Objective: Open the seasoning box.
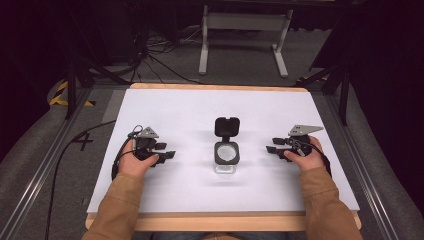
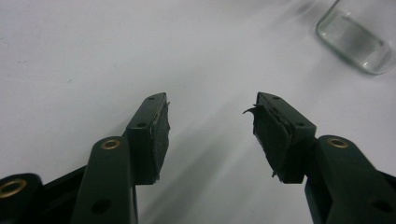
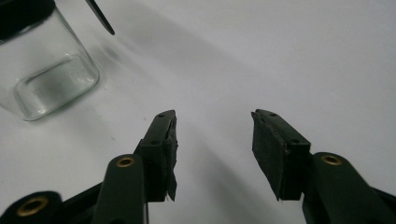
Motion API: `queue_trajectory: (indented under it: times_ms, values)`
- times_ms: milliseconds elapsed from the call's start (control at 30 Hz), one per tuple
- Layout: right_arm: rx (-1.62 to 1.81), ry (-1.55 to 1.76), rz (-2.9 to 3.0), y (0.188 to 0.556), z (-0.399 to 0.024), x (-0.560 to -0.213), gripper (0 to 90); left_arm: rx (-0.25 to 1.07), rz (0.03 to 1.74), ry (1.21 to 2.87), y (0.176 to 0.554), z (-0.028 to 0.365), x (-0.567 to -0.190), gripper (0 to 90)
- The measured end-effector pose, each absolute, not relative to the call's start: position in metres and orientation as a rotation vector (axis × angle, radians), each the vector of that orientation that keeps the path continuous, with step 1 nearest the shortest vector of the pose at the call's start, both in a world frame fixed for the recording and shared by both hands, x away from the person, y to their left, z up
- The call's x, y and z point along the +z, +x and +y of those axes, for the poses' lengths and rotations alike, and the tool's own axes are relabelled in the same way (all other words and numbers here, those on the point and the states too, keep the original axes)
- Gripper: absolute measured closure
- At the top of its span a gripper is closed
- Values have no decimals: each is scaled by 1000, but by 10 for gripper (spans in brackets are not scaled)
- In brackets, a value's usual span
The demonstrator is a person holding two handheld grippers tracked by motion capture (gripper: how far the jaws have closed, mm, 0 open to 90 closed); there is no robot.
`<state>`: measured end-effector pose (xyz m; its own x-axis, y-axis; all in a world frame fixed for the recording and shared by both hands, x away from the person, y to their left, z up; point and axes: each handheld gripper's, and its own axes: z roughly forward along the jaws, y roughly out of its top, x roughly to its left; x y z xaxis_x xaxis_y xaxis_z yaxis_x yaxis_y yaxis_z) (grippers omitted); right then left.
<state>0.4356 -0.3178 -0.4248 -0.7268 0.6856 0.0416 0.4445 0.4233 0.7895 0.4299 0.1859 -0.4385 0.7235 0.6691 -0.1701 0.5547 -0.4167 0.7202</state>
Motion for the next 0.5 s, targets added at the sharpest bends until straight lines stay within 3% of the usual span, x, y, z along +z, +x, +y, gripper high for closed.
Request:
queue_trajectory:
  times_ms: [500]
  values:
    - [1210, 1001, 2393, 437, -320, -432, 478, 162, 929, 2114, 430, 186, -441, 427]
